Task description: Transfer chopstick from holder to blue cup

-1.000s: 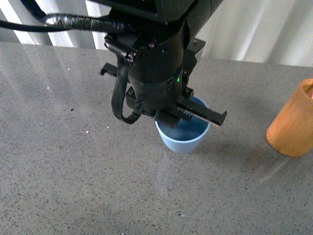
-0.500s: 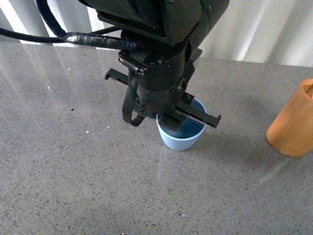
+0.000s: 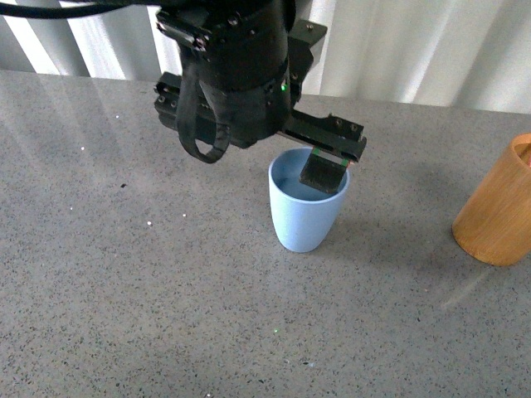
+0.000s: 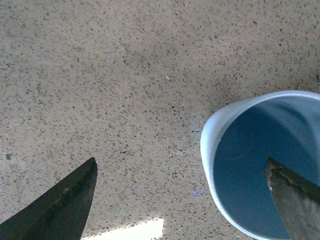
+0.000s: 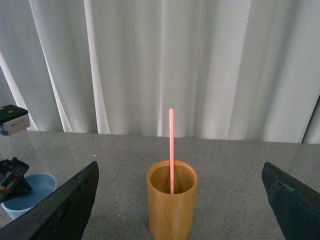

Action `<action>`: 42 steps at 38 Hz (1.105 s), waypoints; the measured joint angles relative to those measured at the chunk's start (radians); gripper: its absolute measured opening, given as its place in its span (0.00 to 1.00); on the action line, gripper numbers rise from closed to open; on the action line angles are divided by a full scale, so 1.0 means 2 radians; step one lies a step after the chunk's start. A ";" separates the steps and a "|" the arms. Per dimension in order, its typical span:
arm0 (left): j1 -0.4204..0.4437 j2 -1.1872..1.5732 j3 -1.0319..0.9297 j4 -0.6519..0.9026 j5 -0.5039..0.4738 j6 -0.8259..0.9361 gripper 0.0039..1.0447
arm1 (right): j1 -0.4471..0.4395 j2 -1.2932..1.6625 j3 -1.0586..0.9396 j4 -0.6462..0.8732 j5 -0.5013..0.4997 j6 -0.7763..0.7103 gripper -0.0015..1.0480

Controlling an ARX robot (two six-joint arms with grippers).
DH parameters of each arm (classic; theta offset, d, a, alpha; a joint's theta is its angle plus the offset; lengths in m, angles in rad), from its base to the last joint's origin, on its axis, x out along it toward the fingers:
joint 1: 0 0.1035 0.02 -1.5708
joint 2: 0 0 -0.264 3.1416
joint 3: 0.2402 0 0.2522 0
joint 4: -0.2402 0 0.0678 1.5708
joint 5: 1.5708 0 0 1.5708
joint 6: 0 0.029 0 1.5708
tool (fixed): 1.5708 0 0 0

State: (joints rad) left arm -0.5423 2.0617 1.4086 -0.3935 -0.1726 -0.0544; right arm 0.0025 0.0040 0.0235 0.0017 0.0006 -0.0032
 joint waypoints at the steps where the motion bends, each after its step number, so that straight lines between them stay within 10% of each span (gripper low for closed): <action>1: 0.003 -0.006 -0.003 0.001 0.001 0.000 0.93 | 0.000 0.000 0.000 0.000 0.000 0.000 0.90; 8: 0.020 -0.056 -0.043 0.044 0.007 -0.017 0.94 | 0.000 0.000 0.000 0.000 0.000 0.000 0.90; 19: 0.068 -0.296 -0.269 0.412 -0.109 -0.079 0.94 | 0.000 0.000 0.000 0.000 0.001 0.000 0.90; 27: 0.074 -0.307 -0.290 0.427 -0.111 -0.079 0.93 | 0.000 0.000 0.000 0.000 -0.001 0.000 0.90; 42: 0.160 -0.436 -0.527 0.609 -0.027 0.018 0.20 | 0.000 0.000 0.000 0.000 -0.001 0.000 0.90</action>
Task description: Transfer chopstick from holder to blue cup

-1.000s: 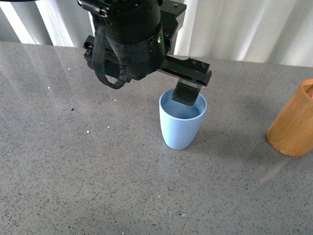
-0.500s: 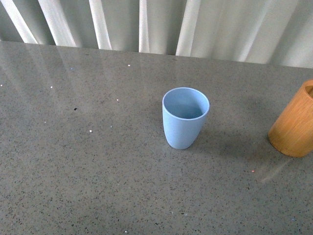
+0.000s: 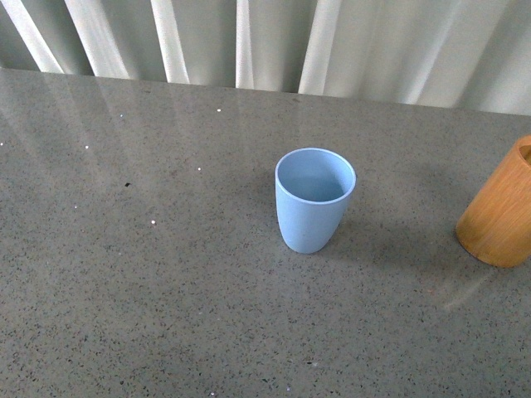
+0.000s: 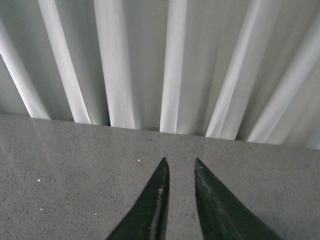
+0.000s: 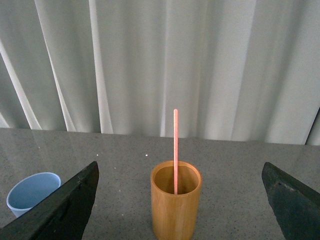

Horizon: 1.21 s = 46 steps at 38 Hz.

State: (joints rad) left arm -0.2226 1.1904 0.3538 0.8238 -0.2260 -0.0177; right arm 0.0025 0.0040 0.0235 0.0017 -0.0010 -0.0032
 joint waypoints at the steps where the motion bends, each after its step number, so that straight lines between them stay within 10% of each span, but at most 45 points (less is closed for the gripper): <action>1: 0.004 -0.009 -0.011 0.000 0.006 0.001 0.15 | 0.000 0.000 0.000 0.000 0.000 0.000 0.90; 4: 0.014 -0.032 -0.033 0.000 0.020 0.003 0.03 | 0.000 0.000 0.000 0.000 0.001 0.000 0.90; 46: 0.110 -0.363 -0.168 -0.181 0.112 0.005 0.03 | 0.000 0.000 0.000 0.000 0.001 0.000 0.90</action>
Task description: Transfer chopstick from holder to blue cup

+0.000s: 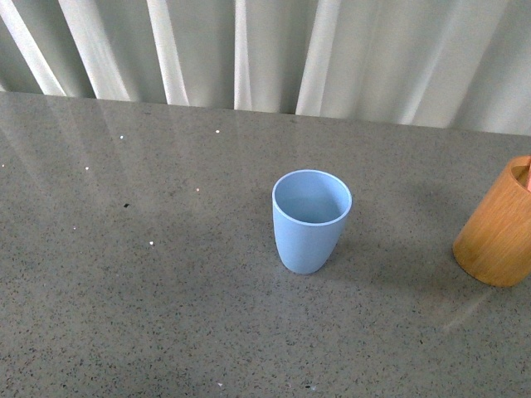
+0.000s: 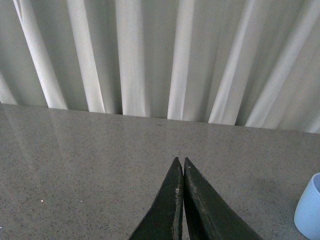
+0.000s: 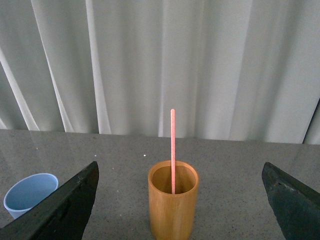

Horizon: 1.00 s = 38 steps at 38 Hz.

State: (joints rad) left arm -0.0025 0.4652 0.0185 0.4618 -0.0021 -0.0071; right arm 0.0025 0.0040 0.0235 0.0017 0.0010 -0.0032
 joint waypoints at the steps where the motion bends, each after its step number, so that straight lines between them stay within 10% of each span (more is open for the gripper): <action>1: 0.000 -0.005 0.000 -0.005 0.000 0.000 0.03 | 0.000 0.000 0.000 0.000 0.000 0.000 0.90; 38: 0.000 -0.230 0.000 -0.230 0.000 0.000 0.03 | 0.000 0.000 0.000 0.000 0.000 0.000 0.90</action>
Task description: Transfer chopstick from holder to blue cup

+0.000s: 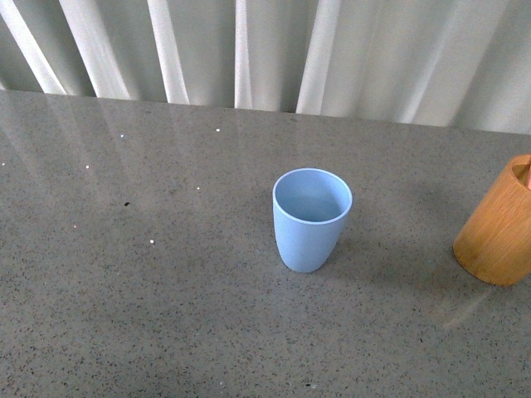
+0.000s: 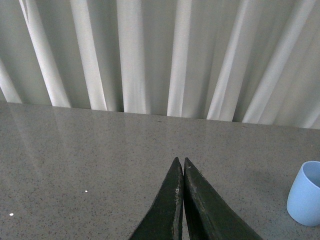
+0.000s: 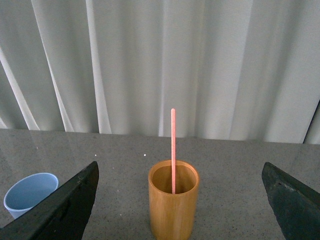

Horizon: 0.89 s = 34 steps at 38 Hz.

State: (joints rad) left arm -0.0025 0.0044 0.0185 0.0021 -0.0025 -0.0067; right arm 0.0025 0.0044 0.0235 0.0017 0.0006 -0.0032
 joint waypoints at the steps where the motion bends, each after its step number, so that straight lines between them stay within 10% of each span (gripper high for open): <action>1: 0.000 0.000 0.000 0.000 0.000 0.000 0.03 | 0.000 0.000 0.000 0.000 0.000 0.000 0.90; 21: 0.000 -0.001 0.000 -0.001 0.000 0.000 0.95 | 0.000 0.000 0.000 0.000 0.000 0.000 0.90; 31: 0.000 -0.001 0.000 -0.001 0.000 0.001 0.94 | 0.000 0.000 0.000 0.000 0.001 0.000 0.90; 34: 0.000 -0.001 0.000 -0.001 0.000 0.001 0.94 | 0.019 0.047 0.033 -0.086 0.072 0.010 0.90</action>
State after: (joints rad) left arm -0.0025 0.0032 0.0185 0.0006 -0.0025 -0.0048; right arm 0.0414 0.0994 0.0895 -0.1711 0.1444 0.0177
